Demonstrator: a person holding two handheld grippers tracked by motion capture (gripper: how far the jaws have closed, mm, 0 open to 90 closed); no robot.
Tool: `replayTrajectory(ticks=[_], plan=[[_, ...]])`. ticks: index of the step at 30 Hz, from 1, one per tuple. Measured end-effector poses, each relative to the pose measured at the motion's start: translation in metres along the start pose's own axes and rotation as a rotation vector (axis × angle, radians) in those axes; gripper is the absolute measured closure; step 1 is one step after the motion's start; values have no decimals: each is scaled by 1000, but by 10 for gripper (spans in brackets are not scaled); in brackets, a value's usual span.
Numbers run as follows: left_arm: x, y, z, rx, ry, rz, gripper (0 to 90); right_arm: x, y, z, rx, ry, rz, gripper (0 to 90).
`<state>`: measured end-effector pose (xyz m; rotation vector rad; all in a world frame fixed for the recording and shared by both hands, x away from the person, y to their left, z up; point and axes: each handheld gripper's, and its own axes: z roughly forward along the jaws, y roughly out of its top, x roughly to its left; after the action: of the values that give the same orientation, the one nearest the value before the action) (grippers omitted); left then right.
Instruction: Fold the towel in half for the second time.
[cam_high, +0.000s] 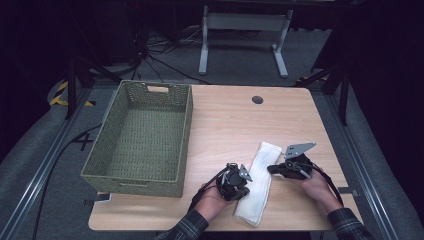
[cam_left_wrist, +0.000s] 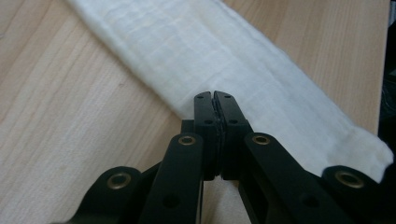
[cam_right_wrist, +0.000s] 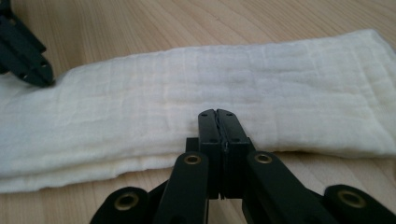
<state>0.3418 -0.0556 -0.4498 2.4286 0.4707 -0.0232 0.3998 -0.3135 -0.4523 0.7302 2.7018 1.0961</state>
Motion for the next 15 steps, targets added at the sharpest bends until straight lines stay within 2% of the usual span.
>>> replayTrajectory(ticks=[6,10,15], plan=[[-5,2,2,10,-15,16,888,-3,7,7,-5,6,-15,897],[-11,4,5,12,-39,30,888,-5,10,11,-11,15,-22,897],[-14,5,7,11,-42,36,881,-5,10,11,-11,23,-22,896]])
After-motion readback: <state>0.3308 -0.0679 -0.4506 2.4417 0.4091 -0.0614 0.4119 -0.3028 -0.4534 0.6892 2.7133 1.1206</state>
